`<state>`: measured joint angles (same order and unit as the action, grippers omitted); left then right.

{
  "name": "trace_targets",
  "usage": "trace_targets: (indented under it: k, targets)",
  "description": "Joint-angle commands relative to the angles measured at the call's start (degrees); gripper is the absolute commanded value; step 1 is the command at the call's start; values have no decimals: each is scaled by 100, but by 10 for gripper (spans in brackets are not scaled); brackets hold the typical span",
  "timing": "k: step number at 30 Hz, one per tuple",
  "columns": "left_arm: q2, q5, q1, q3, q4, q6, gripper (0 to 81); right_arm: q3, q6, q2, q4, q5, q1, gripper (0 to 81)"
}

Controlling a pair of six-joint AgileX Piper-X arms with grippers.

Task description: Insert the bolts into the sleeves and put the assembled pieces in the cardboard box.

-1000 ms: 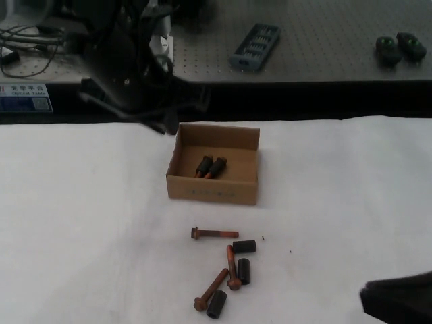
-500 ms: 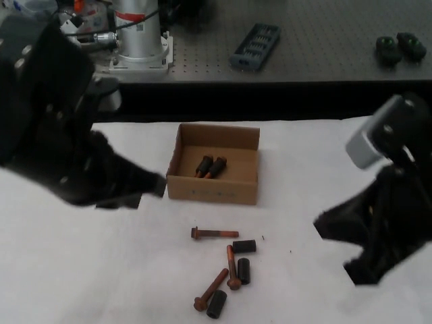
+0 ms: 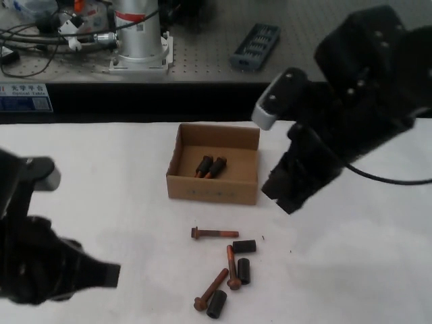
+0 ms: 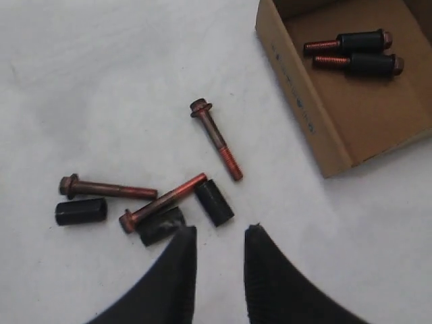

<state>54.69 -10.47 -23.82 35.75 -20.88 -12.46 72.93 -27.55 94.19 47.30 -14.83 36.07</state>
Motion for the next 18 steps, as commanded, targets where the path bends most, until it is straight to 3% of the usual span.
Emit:
trace_targets:
  k: [1,9,12,18]
  targets:
    - [-222,131,16,-147,-17,-108,105,299,-76,284,173,-34,66,188]
    - [-912,130,16,-652,-26,-108,105,1111,-673,1464,385,360,739,192]
    - [-1107,130,16,-740,-67,-84,105,1311,-960,1836,385,745,949,231]
    - [-1426,130,16,-740,-330,460,105,1626,-1187,2361,440,1004,1047,268]
